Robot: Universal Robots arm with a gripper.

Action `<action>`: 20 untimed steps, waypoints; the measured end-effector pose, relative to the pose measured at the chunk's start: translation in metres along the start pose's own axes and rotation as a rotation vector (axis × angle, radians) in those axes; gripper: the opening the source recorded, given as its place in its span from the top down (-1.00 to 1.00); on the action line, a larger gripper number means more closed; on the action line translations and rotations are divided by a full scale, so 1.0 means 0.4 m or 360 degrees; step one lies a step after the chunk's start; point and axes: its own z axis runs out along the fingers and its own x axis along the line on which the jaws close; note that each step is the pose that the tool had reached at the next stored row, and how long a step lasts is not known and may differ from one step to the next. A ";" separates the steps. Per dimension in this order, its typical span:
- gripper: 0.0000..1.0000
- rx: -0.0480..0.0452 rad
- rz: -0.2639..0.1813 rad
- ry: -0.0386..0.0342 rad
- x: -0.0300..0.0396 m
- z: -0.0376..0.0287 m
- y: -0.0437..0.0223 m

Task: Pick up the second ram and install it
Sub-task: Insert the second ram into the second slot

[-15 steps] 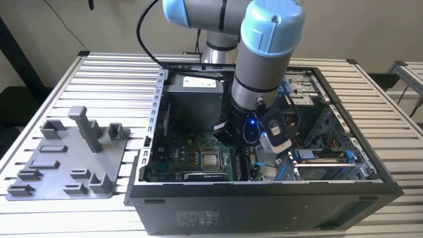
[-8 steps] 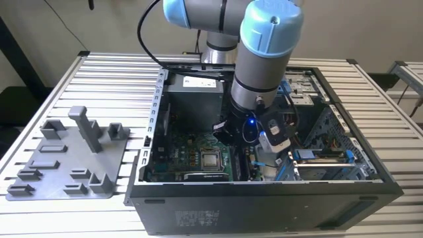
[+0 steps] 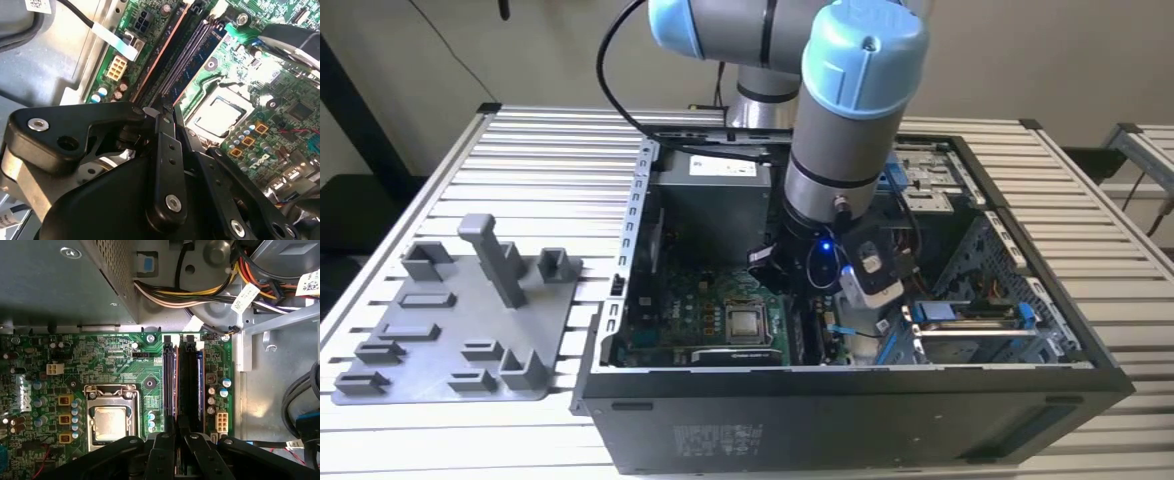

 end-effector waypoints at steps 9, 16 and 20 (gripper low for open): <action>0.73 0.0000 0.0000 0.0000 0.000 0.004 0.001; 0.73 0.0000 0.0000 0.0000 0.000 0.004 0.002; 0.73 -0.0001 -0.0017 0.0001 -0.005 0.003 0.002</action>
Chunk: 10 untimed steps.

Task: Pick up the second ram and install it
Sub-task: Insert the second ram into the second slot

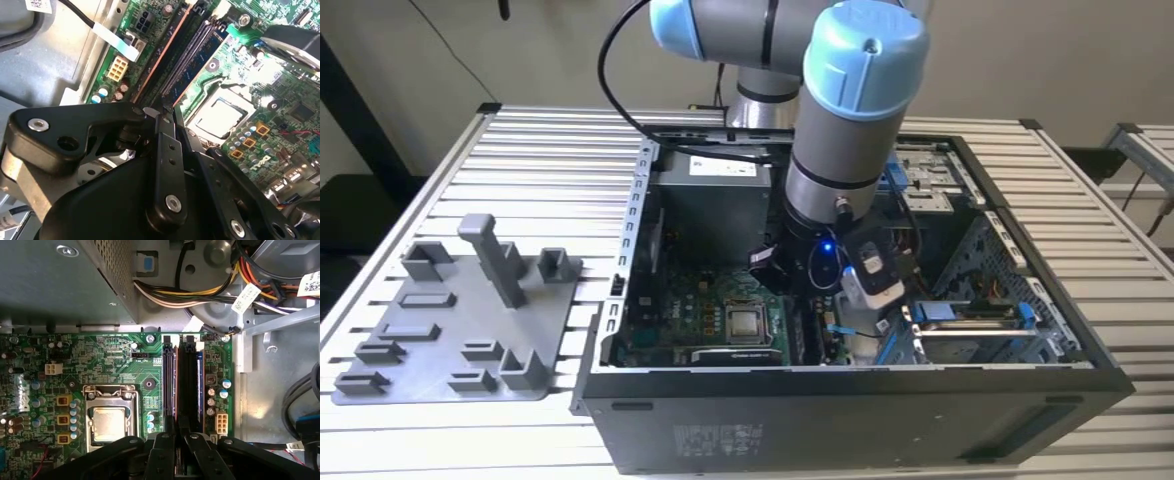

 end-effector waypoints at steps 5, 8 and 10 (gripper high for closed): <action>0.73 0.0000 -0.0013 0.0001 -0.002 0.000 0.000; 0.73 -0.0005 -0.0013 0.0003 -0.002 0.004 -0.001; 0.73 -0.0013 -0.0014 0.0005 -0.004 0.007 -0.001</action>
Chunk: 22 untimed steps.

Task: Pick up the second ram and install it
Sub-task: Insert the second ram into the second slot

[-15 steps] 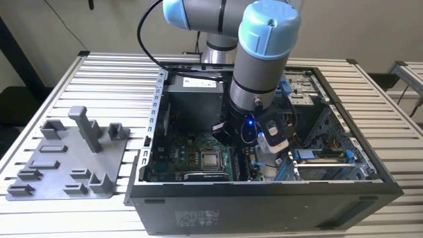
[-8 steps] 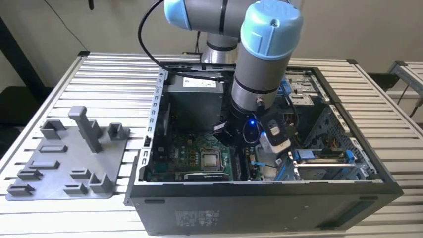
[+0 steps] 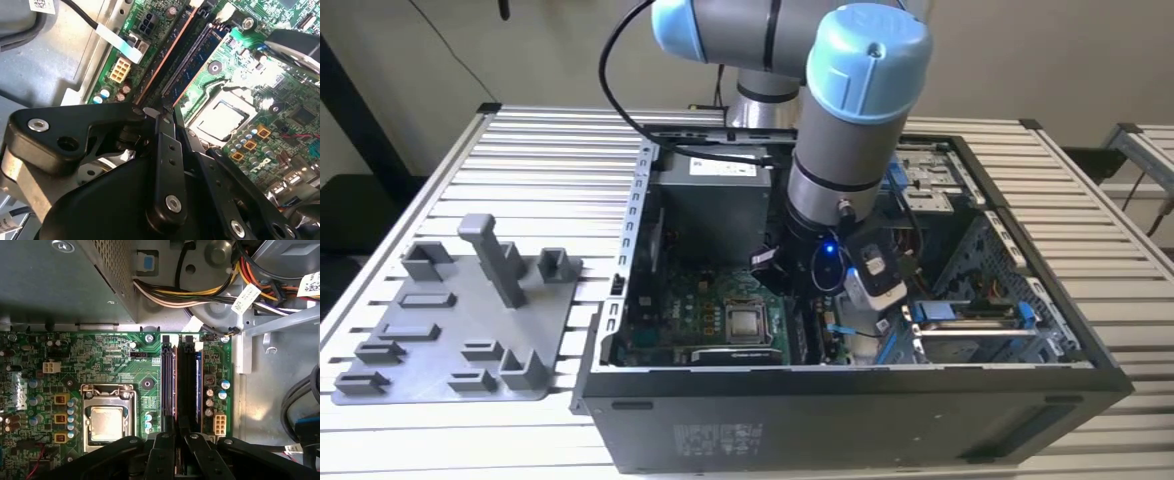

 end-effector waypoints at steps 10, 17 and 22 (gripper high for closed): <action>0.73 -0.0012 -0.0001 0.0002 -0.002 0.002 0.001; 0.57 -0.0010 -0.0001 0.0005 -0.003 -0.047 0.003; 0.57 -0.0011 -0.0001 0.0005 -0.003 -0.076 0.004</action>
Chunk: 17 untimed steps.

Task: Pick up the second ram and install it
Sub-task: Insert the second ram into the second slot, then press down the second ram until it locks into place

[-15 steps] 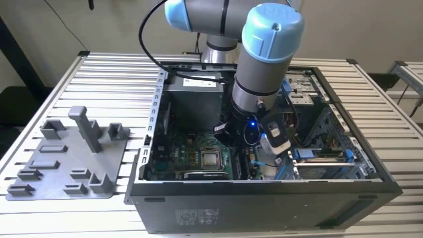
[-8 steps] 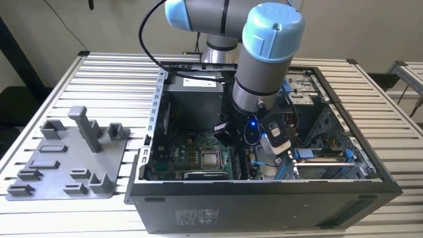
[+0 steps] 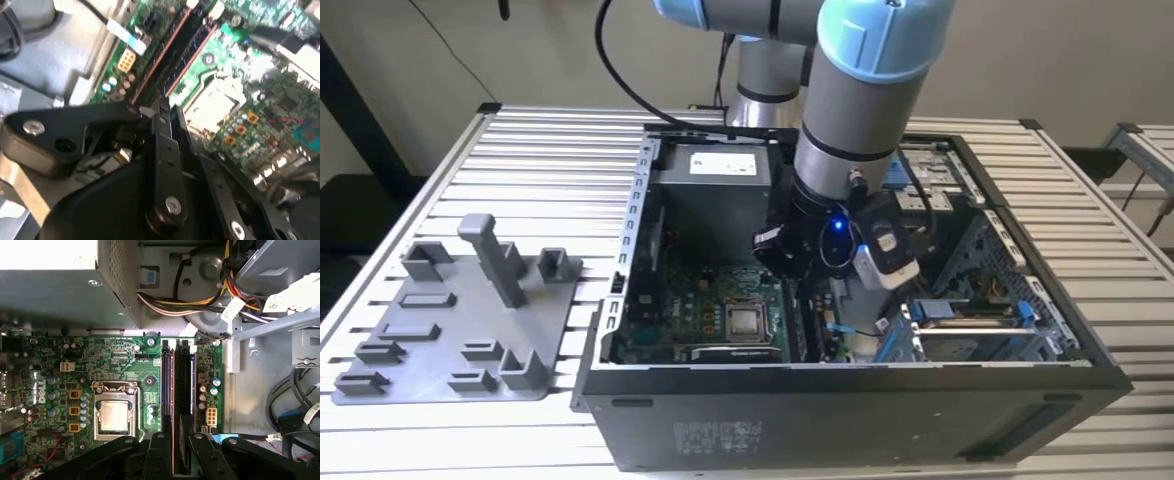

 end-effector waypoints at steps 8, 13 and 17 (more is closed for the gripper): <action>0.79 0.0000 0.0000 0.0000 -0.002 0.000 0.000; 0.79 0.0000 0.0000 0.0000 -0.005 0.000 0.000; 0.79 0.0000 0.0000 0.0000 -0.005 0.000 0.000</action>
